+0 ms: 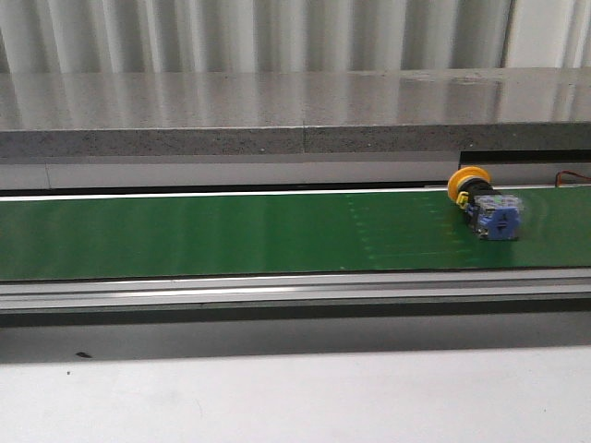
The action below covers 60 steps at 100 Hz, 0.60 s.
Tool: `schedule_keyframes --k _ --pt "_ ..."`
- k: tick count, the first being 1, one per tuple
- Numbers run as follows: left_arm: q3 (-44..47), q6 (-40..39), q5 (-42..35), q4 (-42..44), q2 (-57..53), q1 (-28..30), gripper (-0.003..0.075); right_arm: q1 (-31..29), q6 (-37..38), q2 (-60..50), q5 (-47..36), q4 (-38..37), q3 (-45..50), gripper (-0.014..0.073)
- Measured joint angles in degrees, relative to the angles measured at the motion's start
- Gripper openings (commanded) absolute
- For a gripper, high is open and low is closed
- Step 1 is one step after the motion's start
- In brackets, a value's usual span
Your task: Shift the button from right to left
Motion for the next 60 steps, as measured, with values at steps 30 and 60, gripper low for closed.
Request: schedule_keyframes --k 30,60 --pt "0.0 0.0 0.0 0.0 0.0 0.0 -0.0020 0.0 0.0 0.0 0.0 0.0 0.0 -0.0048" --pt "0.0 0.0 1.9 0.0 0.0 0.0 -0.0020 0.0 0.0 0.0 0.0 0.0 0.0 -0.0048"
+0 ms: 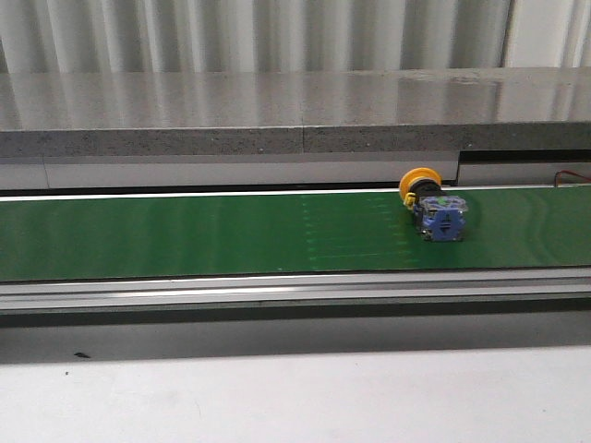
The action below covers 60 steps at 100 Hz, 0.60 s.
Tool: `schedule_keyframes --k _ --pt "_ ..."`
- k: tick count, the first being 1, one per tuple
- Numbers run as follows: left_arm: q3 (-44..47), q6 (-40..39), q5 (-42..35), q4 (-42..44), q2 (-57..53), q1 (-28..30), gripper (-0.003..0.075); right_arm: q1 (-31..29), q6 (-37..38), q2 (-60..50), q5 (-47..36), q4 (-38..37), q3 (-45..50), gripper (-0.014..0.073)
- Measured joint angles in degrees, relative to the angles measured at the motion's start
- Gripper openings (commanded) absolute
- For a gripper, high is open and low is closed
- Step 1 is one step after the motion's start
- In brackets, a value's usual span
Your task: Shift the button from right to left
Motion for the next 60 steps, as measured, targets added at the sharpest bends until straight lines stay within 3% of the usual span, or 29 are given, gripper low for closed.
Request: schedule_keyframes --k 20,60 --pt "-3.8 0.0 8.5 0.0 1.1 0.0 -0.0020 0.0 0.0 0.0 0.0 0.0 0.0 -0.0048" --pt "-17.4 0.0 15.6 -0.9 18.5 0.0 -0.0021 0.0 -0.1 0.0 0.0 -0.1 0.0 -0.0048"
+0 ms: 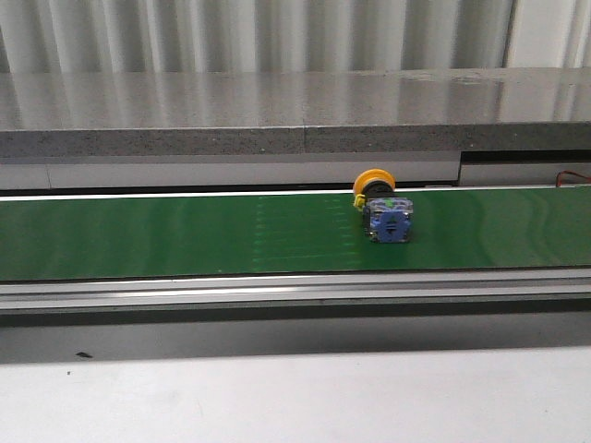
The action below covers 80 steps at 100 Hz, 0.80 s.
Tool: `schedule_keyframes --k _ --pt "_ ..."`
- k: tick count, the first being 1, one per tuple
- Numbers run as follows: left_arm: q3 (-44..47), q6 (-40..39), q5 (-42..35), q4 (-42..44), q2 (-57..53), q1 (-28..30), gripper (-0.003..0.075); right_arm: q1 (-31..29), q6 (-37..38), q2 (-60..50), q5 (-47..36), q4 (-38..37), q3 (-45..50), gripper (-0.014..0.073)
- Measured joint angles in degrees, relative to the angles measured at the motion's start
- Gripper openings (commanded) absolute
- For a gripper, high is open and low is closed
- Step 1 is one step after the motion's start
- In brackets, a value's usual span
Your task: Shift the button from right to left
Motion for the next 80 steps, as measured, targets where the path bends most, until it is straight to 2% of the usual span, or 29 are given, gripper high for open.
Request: schedule_keyframes --k 18,26,33,45,50,55,61,80 --pt "-3.6 0.0 0.9 0.0 6.3 0.0 -0.0014 0.0 0.0 0.0 0.0 0.0 0.0 -0.0048" --pt "-4.9 0.0 1.9 0.0 8.9 0.0 0.0046 0.0 0.0 0.0 0.0 0.0 0.0 -0.0048" --pt "-6.1 0.0 3.0 0.0 11.1 0.0 0.0162 0.0 0.0 0.0 0.0 0.0 0.0 -0.0048" --pt "-8.1 0.0 4.3 0.0 14.8 0.0 0.0479 0.0 0.0 0.0 0.0 0.0 0.0 -0.0048" --pt "-8.9 -0.3 4.4 0.0 16.1 0.0 0.0579 0.0 0.0 0.0 0.0 0.0 0.0 -0.0048" --pt "-9.6 -1.6 4.4 0.0 17.4 0.0 0.0636 0.0 0.0 0.0 0.0 0.0 0.0 -0.0048" --pt "-10.5 -3.2 4.7 0.0 19.0 0.0 0.0644 0.0 0.0 0.0 0.0 0.0 0.0 -0.0048" --pt "-14.6 -7.7 6.4 0.5 24.8 -2.7 0.0566 0.0 0.0 0.0 0.0 0.0 0.0 -0.0048"
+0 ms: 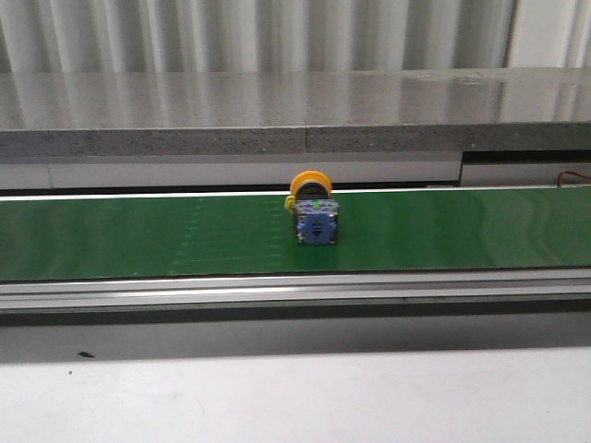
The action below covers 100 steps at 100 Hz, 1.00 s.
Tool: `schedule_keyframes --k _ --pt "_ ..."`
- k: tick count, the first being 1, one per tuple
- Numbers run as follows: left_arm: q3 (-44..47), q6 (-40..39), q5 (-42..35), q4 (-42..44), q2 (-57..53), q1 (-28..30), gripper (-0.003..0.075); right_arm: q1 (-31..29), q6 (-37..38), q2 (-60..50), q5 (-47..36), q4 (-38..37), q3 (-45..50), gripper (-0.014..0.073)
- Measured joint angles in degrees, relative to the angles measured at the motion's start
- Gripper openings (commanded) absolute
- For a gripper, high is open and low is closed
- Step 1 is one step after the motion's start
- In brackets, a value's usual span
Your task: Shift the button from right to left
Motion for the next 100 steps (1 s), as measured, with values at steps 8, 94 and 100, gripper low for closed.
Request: schedule_keyframes --k 8,94,100 --pt "-2.3 -4.0 0.6 0.5 2.9 -3.0 0.0564 0.0 0.0 0.0 0.0 0.0 0.0 -0.0048" --pt "-37.2 -21.7 17.0 6.3 44.2 -28.7 0.0564 0.0 0.0 0.0 0.0 0.0 0.0 -0.0048" --pt "-39.2 -20.1 18.5 4.3 46.3 -28.7 0.0564 0.0 0.0 0.0 0.0 0.0 0.0 -0.0048"
